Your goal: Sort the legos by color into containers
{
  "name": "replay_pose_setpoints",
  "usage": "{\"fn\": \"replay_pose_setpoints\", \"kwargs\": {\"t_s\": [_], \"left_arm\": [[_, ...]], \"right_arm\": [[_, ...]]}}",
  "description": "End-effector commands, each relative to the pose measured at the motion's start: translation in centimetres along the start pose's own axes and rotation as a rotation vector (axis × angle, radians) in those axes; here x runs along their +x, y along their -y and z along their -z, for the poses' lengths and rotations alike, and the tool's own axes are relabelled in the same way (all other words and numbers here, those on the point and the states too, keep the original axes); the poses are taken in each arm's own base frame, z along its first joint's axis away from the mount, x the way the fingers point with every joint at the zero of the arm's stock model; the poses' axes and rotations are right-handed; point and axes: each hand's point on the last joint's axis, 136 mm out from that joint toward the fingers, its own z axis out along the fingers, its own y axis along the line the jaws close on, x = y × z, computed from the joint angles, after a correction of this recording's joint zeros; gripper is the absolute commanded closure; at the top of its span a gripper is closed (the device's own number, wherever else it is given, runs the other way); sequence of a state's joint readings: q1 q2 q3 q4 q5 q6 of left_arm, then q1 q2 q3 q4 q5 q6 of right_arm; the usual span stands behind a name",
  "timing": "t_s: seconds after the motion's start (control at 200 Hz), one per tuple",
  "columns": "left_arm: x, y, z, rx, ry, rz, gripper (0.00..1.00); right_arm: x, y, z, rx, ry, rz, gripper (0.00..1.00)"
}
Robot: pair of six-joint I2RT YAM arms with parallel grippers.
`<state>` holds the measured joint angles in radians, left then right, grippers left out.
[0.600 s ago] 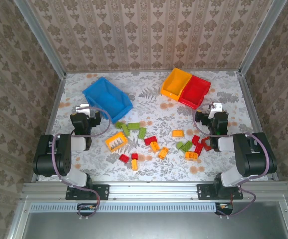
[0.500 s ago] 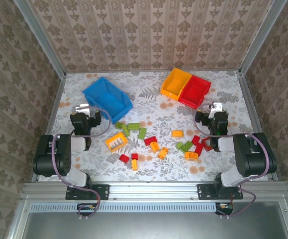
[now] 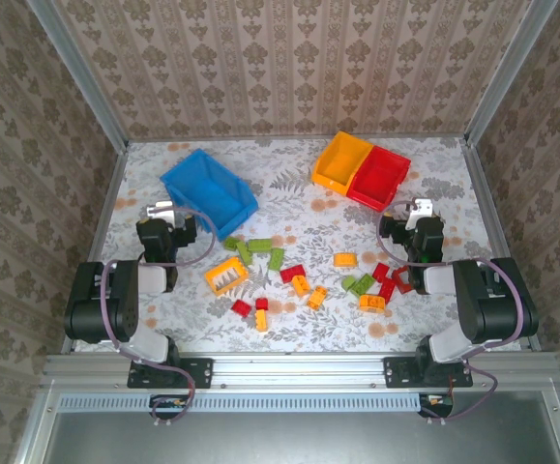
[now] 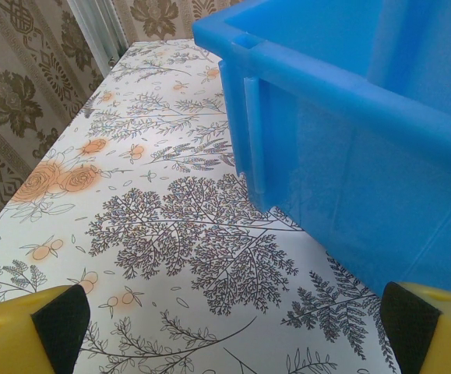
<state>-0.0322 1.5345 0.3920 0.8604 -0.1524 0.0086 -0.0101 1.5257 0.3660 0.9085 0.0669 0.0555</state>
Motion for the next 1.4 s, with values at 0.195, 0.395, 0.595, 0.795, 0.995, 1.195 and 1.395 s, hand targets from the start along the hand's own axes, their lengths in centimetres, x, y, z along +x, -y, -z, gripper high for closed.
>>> {"fn": "replay_pose_setpoints", "kwargs": {"t_s": [0.195, 0.395, 0.595, 0.795, 0.995, 1.195, 1.395], "left_arm": [[-9.5, -0.4, 5.0, -0.116, 0.056, 0.013, 0.00], [-7.7, 2.2, 6.0, 0.117, -0.536, 0.657, 0.00], [-8.0, 4.0, 6.4, 0.183, -0.563, 0.785, 0.00], [-7.3, 3.3, 5.4, 0.100, -0.618, 0.789, 0.00], [-7.2, 4.8, 2.9, 0.112, -0.676, 0.713, 0.00], [-5.7, 7.1, 0.6, 0.095, -0.761, 0.643, 0.19], [-3.4, 7.5, -0.2, 0.059, -0.840, 0.587, 0.35]], "right_arm": [[-12.3, -0.3, 5.2, 0.115, 0.072, -0.204, 0.00], [-14.3, -2.2, 7.1, -0.165, -0.142, -0.831, 0.00], [-12.7, -2.3, 7.6, -0.034, -0.366, -0.738, 0.08], [-10.8, -2.1, 7.2, 0.051, -0.464, -0.726, 0.00], [-10.7, -3.6, 6.0, -0.003, -0.502, -0.636, 0.09], [-8.8, -3.4, 3.5, 0.036, -0.583, -0.613, 0.19], [-6.9, -2.9, 0.9, 0.091, -0.662, -0.584, 0.23]]}}
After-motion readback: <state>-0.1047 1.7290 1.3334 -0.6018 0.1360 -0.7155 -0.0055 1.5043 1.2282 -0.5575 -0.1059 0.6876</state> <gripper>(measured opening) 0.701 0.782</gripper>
